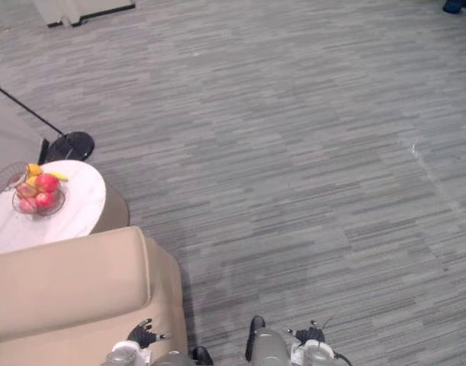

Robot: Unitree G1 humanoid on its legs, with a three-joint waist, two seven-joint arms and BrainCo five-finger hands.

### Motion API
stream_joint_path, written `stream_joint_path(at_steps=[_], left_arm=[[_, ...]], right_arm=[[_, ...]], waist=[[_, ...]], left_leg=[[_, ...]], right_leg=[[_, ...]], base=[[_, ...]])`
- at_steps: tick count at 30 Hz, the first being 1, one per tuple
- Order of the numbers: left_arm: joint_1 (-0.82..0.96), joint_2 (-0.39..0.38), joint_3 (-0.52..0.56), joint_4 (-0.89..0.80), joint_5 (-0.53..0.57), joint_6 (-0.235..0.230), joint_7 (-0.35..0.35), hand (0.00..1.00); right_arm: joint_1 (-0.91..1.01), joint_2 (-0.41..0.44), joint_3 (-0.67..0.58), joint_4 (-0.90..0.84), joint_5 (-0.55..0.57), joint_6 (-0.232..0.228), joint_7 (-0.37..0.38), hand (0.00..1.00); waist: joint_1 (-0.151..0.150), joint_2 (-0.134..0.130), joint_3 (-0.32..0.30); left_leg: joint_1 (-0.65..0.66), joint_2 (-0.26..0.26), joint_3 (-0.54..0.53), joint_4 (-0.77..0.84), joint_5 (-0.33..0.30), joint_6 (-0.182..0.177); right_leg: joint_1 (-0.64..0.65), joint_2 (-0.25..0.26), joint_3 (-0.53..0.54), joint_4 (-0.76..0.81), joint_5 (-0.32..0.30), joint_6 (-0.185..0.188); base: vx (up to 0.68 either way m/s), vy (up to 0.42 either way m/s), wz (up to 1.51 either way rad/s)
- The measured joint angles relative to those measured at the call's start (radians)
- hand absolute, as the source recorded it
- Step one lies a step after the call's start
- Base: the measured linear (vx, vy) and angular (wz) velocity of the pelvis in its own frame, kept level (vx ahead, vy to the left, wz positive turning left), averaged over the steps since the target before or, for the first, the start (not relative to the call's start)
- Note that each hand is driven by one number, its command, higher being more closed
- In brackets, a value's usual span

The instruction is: Pick up cushions and gather them together orderly.

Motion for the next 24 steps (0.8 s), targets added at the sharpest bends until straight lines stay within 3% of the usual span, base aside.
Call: stream_joint_path(at_steps=[1, 4, 5, 7, 8, 9, 10, 11, 12, 13, 14, 15, 16, 17, 18, 19, 20, 21, 22, 23, 24], left_arm=[[-0.005, 0.0, 0.001, 0.002, -0.002, 0.001, 0.0, 0.0], [-0.003, 0.0, 0.01, -0.008, -0.002, 0.001, -0.001, 0.0], [-0.005, -0.006, 0.023, -0.018, -0.002, 0.002, -0.002, 0.0], [-0.005, -0.013, 0.04, -0.037, -0.002, 0.001, -0.002, 0.0], [-0.005, -0.013, 0.035, -0.048, -0.001, 0.0, -0.002, 0.0], [-0.008, -0.013, 0.035, -0.05, 0.0, 0.0, -0.001, 0.0], [-0.014, -0.017, 0.022, -0.052, -0.001, 0.0, 0.0, 0.0], [-0.016, -0.018, 0.002, -0.058, -0.001, -0.003, 0.0, 0.0], [-0.017, -0.02, -0.003, -0.065, 0.0, -0.004, 0.0, 0.0], [-0.023, -0.029, -0.007, -0.069, -0.001, -0.005, 0.0, 0.0], [-0.026, -0.033, -0.007, -0.069, -0.001, -0.005, 0.001, 0.0], [-0.027, -0.041, -0.011, -0.069, -0.003, -0.006, 0.001, 0.0], [-0.026, -0.045, -0.013, -0.07, -0.006, -0.008, 0.001, 0.0], [-0.029, -0.04, -0.014, -0.068, -0.006, -0.007, 0.001, 0.0], [-0.036, -0.032, -0.02, -0.066, -0.005, -0.004, 0.0, 0.0], [-0.037, -0.03, -0.021, -0.066, -0.005, -0.004, 0.0, 0.0], [-0.036, -0.027, -0.021, -0.065, -0.006, -0.005, 0.001, 0.0], [-0.036, -0.023, -0.022, -0.061, -0.009, -0.004, 0.002, 0.0], [-0.037, -0.02, -0.025, -0.056, -0.011, -0.003, 0.002, 0.0], [-0.039, -0.019, -0.04, -0.035, -0.014, 0.002, 0.004, 0.0], [-0.036, -0.015, -0.042, -0.024, -0.015, 0.006, 0.012, 0.0]], right_arm=[[-0.002, 0.0, 0.0, 0.001, 0.0, -0.001, 0.0, 0.0], [0.014, -0.001, 0.021, 0.017, 0.0, 0.001, -0.001, 0.0], [0.021, 0.001, 0.019, 0.025, 0.002, 0.002, -0.003, 0.0], [0.034, 0.004, 0.013, 0.027, 0.004, 0.005, -0.009, 0.0], [0.04, 0.006, -0.004, 0.028, 0.006, 0.006, -0.011, 0.0], [0.04, 0.007, -0.012, 0.029, 0.007, 0.006, -0.011, 0.0], [0.043, 0.006, -0.023, 0.036, 0.022, 0.005, -0.011, 0.0], [0.043, 0.007, -0.025, 0.037, 0.023, 0.004, -0.011, 0.0], [0.043, 0.007, -0.03, 0.037, 0.023, 0.005, -0.011, 0.0], [0.043, 0.005, -0.06, 0.038, 0.024, 0.004, -0.013, 0.0], [0.043, 0.005, -0.062, 0.039, 0.026, 0.005, -0.013, 0.0], [0.044, 0.005, -0.061, 0.043, 0.042, 0.005, -0.014, 0.0], [0.043, 0.009, -0.057, 0.042, 0.043, 0.005, -0.015, 0.0], [0.038, 0.019, -0.057, 0.04, 0.043, 0.004, -0.015, 0.0], [0.039, 0.027, -0.062, 0.037, 0.043, 0.003, -0.014, 0.0], [0.042, 0.028, -0.069, 0.036, 0.043, 0.003, -0.014, 0.0], [0.046, 0.033, -0.095, 0.029, 0.042, 0.003, -0.014, 0.0], [0.046, 0.033, -0.102, 0.027, 0.042, 0.003, -0.014, 0.0], [0.045, 0.035, -0.102, 0.025, 0.042, 0.002, -0.013, 0.0], [0.044, 0.041, -0.101, 0.022, 0.042, 0.001, -0.012, 0.0], [0.043, 0.047, -0.103, 0.016, 0.045, -0.003, -0.009, 0.0]], waist=[[0.002, -0.003, 0.004], [0.008, -0.012, 0.002], [0.005, -0.007, 0.006], [0.012, -0.005, 0.013], [0.015, -0.011, 0.017], [0.017, -0.012, 0.018], [0.024, -0.022, 0.021], [0.03, -0.02, 0.021], [0.033, -0.02, 0.021], [0.042, -0.014, 0.019], [0.046, -0.012, 0.018], [0.061, 0.0, 0.011], [0.079, 0.003, 0.005], [0.083, -0.008, -0.003], [0.071, -0.017, -0.014], [0.068, -0.022, -0.012], [0.081, -0.033, -0.011], [0.084, -0.039, -0.013], [0.083, -0.043, -0.011], [0.065, -0.043, -0.009], [0.059, -0.042, -0.008]], left_leg=[[0.006, 0.011, 0.003, 0.023, -0.021, -0.018], [-0.065, 0.149, -0.019, 0.355, -0.054, -0.02], [-0.154, 0.235, -0.08, 0.587, -0.025, 0.054], [-0.232, 0.275, -0.176, 0.807, -0.064, 0.13], [-0.264, 0.225, -0.24, 0.829, -0.092, 0.089], [-0.275, 0.203, -0.256, 0.821, -0.099, 0.084], [-0.314, 0.117, -0.288, 0.724, -0.118, 0.074], [-0.343, 0.064, -0.302, 0.631, -0.119, 0.072], [-0.355, 0.042, -0.308, 0.582, -0.118, 0.072], [-0.396, -0.028, -0.355, 0.423, -0.104, 0.067], [-0.409, -0.049, -0.378, 0.359, -0.086, 0.062], [-0.426, -0.081, -0.422, 0.212, -0.016, 0.042], [-0.412, -0.095, -0.443, 0.137, 0.116, 0.049], [-0.408, -0.111, -0.435, 0.142, 0.123, 0.102], [-0.418, -0.128, -0.426, 0.185, 0.07, 0.129], [-0.419, -0.129, -0.416, 0.202, 0.058, 0.145], [-0.398, -0.131, -0.377, 0.232, 0.012, 0.164], [-0.358, -0.138, -0.353, 0.234, -0.016, 0.171], [-0.341, -0.145, -0.346, 0.234, -0.02, 0.174], [-0.272, -0.155, -0.345, 0.217, -0.038, 0.182], [-0.198, -0.155, -0.331, 0.183, -0.044, 0.182]], right_leg=[[-0.001, 0.012, 0.011, 0.012, 0.012, -0.01], [0.027, 0.085, 0.074, 0.018, -0.025, -0.053], [0.054, 0.123, 0.091, 0.018, -0.037, -0.08], [0.096, 0.166, 0.137, 0.029, -0.054, -0.126], [0.132, 0.176, 0.17, 0.026, -0.064, -0.138], [0.143, 0.179, 0.182, 0.022, -0.065, -0.139], [0.179, 0.187, 0.245, -0.007, -0.063, -0.137], [0.198, 0.189, 0.283, -0.032, -0.059, -0.131], [0.209, 0.19, 0.3, -0.044, -0.058, -0.128], [0.233, 0.19, 0.349, -0.093, -0.049, -0.115], [0.243, 0.192, 0.368, -0.113, -0.046, -0.11], [0.271, 0.198, 0.408, -0.165, -0.036, -0.096], [0.308, 0.199, 0.471, -0.228, -0.029, -0.08], [0.325, 0.183, 0.497, -0.25, -0.037, -0.064], [0.331, 0.157, 0.503, -0.237, -0.055, -0.034], [0.325, 0.153, 0.503, -0.216, -0.064, -0.018], [0.274, 0.137, 0.508, -0.069, -0.089, 0.039], [0.206, 0.121, 0.501, 0.122, -0.09, 0.148], [0.182, 0.113, 0.496, 0.202, -0.08, 0.2], [0.106, 0.083, 0.449, 0.415, -0.055, 0.247], [0.062, 0.052, 0.393, 0.524, -0.058, 0.215]], base=[[0.14, -0.194, -0.69], [0.21, -0.255, -0.71], [0.2, -0.204, -0.55], [0.29, -0.133, -0.93], [0.3, -0.048, -1.01], [0.37, -0.002, -1.2], [0.33, 0.038, -1.14], [0.33, 0.056, -1.16], [0.34, 0.118, -0.98], [0.34, 0.135, -0.78], [0.35, 0.151, -1.03], [0.39, 0.211, -1.21], [0.44, 0.229, -1.27], [0.58, 0.27, -0.92], [0.44, 0.157, -0.35], [0.64, 0.188, -0.38], [0.5, 0.131, -0.56], [0.48, 0.128, -0.58], [0.49, 0.098, -0.4], [0.57, 0.099, -0.38], [0.48, 0.074, -0.44]])
